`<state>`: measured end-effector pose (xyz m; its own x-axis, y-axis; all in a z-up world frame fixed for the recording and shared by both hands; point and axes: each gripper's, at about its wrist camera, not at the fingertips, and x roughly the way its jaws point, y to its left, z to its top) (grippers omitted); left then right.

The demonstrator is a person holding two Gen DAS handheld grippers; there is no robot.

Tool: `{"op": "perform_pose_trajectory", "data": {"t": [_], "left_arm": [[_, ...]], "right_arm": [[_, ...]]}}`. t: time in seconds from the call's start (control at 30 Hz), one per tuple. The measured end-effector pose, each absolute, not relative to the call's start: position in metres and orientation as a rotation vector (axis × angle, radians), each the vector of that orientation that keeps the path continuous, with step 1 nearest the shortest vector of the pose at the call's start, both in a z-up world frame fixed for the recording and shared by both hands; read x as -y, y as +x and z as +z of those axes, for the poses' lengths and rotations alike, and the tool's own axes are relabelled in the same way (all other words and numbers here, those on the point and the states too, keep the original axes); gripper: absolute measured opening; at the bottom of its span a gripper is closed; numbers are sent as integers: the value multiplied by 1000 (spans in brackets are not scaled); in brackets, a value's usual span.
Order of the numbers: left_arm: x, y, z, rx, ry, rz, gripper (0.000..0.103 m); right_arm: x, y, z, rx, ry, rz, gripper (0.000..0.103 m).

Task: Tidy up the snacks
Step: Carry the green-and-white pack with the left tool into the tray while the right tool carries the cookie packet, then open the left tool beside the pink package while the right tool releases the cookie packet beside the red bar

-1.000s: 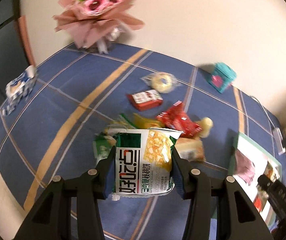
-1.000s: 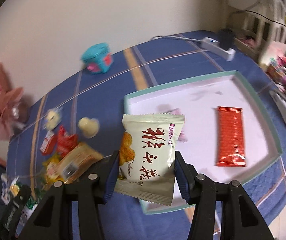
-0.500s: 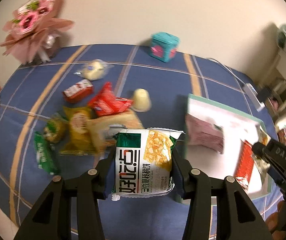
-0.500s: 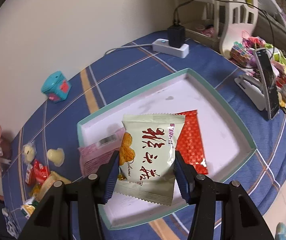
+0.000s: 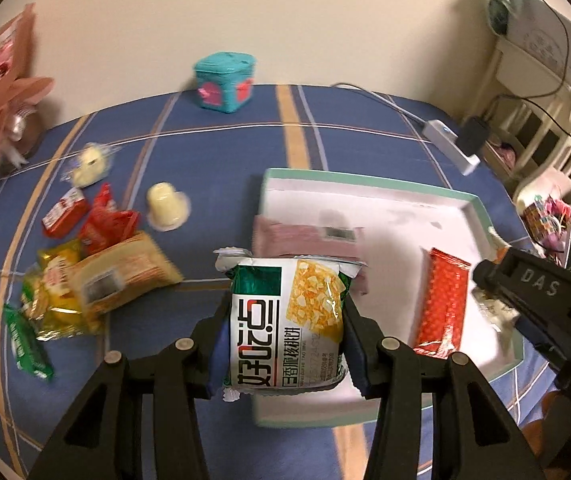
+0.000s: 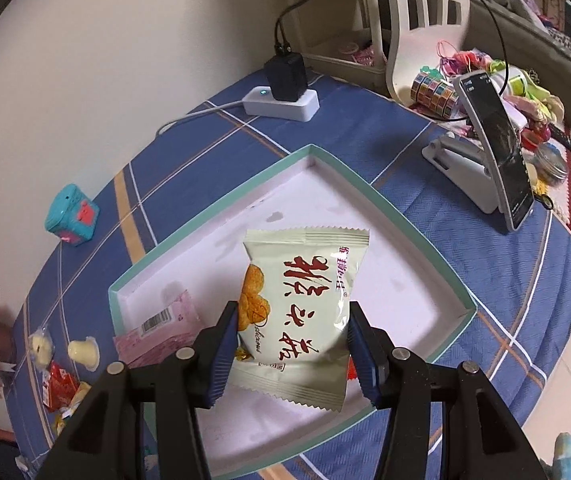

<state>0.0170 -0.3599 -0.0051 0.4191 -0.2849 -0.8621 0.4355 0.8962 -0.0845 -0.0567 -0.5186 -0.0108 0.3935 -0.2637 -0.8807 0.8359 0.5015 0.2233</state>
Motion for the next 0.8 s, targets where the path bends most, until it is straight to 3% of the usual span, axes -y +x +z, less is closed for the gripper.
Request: {"op": "perform_pose_trajectory", "data": {"t": [0.8], "left_arm": [[447,11,-29,-1060,269,-597,51]], "right_arm": [[579,-68,-38,-951,754,-929,55]]}}
